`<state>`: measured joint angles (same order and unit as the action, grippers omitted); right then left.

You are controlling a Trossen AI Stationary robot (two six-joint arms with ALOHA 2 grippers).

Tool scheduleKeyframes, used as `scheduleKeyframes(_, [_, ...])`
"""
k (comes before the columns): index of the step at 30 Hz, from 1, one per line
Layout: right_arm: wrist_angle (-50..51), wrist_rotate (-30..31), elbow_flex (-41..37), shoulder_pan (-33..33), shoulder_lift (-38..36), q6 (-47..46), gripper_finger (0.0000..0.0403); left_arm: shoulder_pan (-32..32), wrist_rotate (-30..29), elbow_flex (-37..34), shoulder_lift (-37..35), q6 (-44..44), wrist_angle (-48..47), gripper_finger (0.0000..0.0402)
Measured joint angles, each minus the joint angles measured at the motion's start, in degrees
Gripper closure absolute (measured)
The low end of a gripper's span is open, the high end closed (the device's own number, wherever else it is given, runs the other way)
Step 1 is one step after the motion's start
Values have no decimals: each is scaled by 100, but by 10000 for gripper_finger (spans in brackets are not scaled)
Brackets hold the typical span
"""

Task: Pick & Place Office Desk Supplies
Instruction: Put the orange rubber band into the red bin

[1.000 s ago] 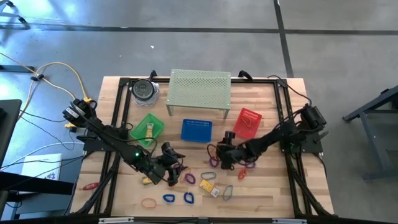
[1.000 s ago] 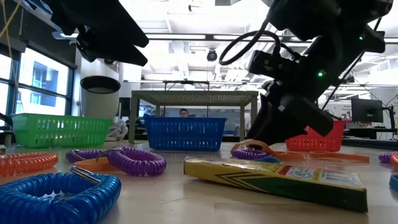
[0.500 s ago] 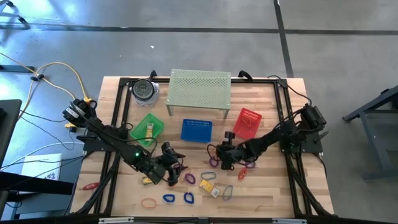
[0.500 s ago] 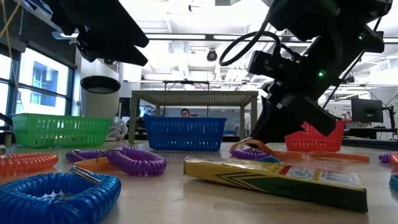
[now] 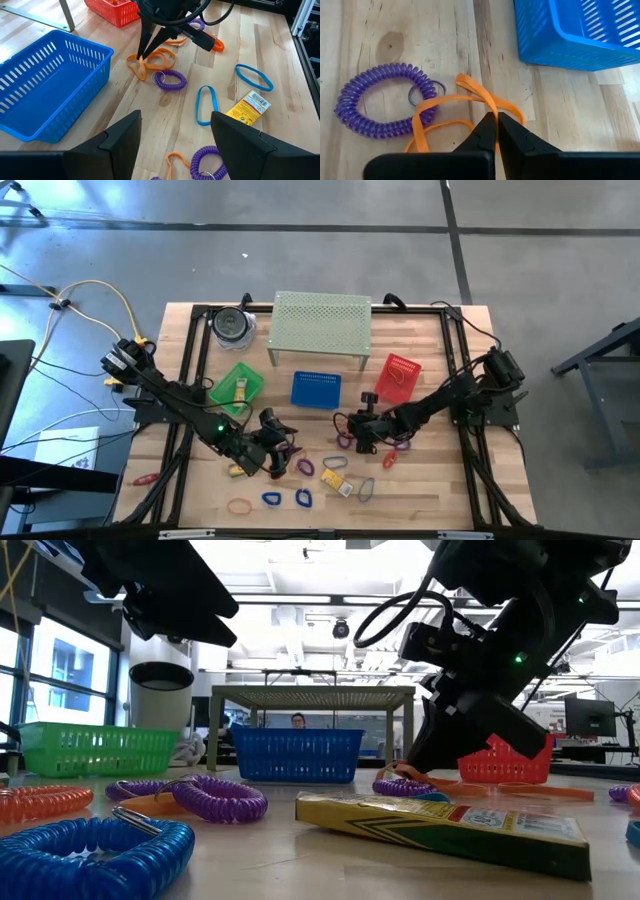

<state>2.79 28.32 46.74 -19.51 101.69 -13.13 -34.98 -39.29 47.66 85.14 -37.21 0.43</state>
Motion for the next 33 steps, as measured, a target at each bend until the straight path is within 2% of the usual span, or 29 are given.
scheduleKeyframes(9, [-4,70,2,-118,-253,-46,399,0,0,0,0,0,-38,168])
scheduleKeyframes(13, [2,495,2,-329,-499,-24,400,0,0,-2,0,0,-46,168])
scheduleKeyframes(21, [17,937,7,-598,-710,115,400,-2,0,-2,0,0,-44,168])
scheduleKeyframes(23, [40,742,7,-616,-716,108,399,0,0,-2,0,0,-42,168])
scheduleKeyframes(26, [55,-136,7,-589,-717,112,400,0,0,-2,0,0,-42,168])
scheduleKeyframes(27, [53,-200,7,-590,-717,120,400,0,0,-2,0,0,-42,168])
scheduleKeyframes(28, [74,-60,7,-595,-717,126,400,0,0,-2,0,0,-42,168])
scheduleKeyframes(31, [320,991,7,-634,-717,-98,400,0,0,-4,0,0,-42,168])
scheduleKeyframes(32, [376,954,4,-618,-717,-141,400,0,0,-2,0,0,-42,168])
scheduleKeyframes(33, [379,639,4,-596,-717,-128,400,0,0,-3,0,-1,-39,168])
